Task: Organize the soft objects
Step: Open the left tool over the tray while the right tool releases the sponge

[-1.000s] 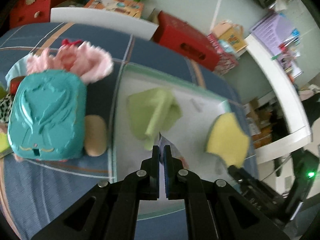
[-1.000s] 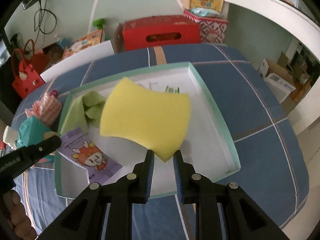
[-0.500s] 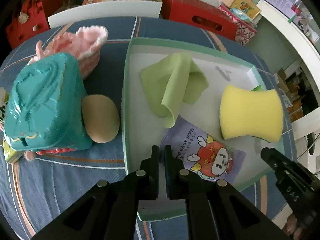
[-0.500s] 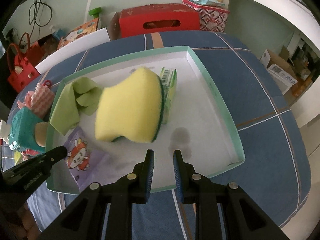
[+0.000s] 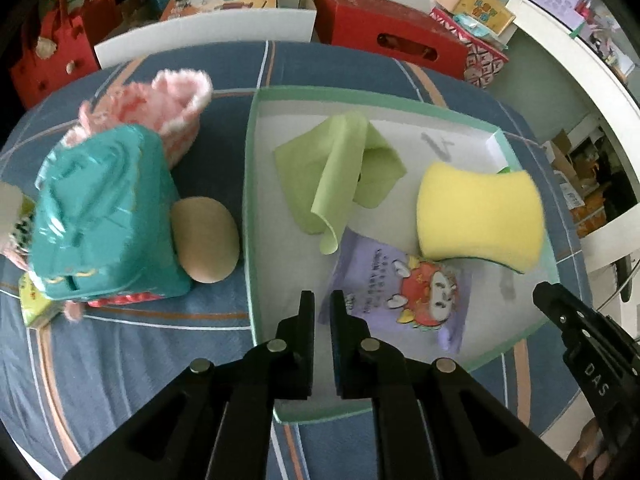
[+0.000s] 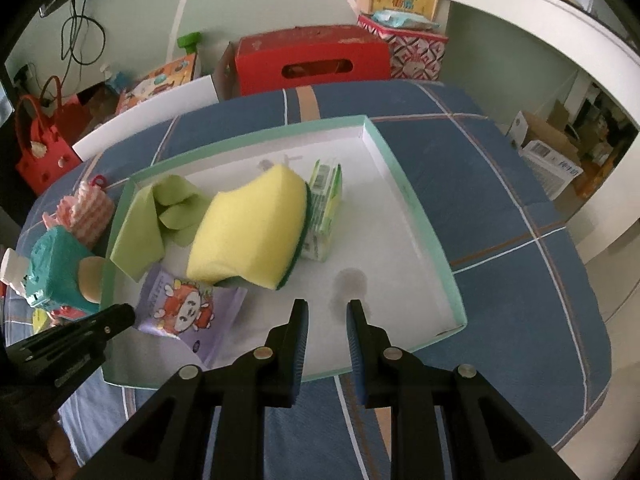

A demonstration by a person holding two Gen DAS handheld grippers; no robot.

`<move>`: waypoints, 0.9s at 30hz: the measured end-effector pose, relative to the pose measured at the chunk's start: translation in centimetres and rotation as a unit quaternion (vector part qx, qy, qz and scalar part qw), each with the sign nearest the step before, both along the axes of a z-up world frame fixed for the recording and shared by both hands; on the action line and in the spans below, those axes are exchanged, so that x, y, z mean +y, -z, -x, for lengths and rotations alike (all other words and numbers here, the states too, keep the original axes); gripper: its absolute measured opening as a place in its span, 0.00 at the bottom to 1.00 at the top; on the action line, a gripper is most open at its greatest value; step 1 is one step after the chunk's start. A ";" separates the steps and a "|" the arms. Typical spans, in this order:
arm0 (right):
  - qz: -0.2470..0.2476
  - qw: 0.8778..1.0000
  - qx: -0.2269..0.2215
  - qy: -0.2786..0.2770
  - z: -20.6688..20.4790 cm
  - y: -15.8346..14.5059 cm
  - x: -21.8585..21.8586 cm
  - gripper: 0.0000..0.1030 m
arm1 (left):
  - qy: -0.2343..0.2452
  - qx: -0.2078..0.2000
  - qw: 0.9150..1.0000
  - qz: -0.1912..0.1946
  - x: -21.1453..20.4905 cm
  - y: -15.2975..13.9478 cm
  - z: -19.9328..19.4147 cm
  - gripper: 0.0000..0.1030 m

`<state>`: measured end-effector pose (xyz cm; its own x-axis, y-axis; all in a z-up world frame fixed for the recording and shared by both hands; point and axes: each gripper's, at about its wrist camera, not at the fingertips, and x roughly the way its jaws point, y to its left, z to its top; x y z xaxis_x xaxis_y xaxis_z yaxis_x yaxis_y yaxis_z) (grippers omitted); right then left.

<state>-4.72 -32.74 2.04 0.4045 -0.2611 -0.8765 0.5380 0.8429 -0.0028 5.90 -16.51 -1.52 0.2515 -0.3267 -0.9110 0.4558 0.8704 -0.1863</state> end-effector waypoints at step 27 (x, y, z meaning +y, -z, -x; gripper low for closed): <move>0.010 0.999 0.029 0.035 0.0 0.4 -0.9 0.76 | 0.006 -0.086 0.996 -0.023 0.2 -3.5 0.8 0.86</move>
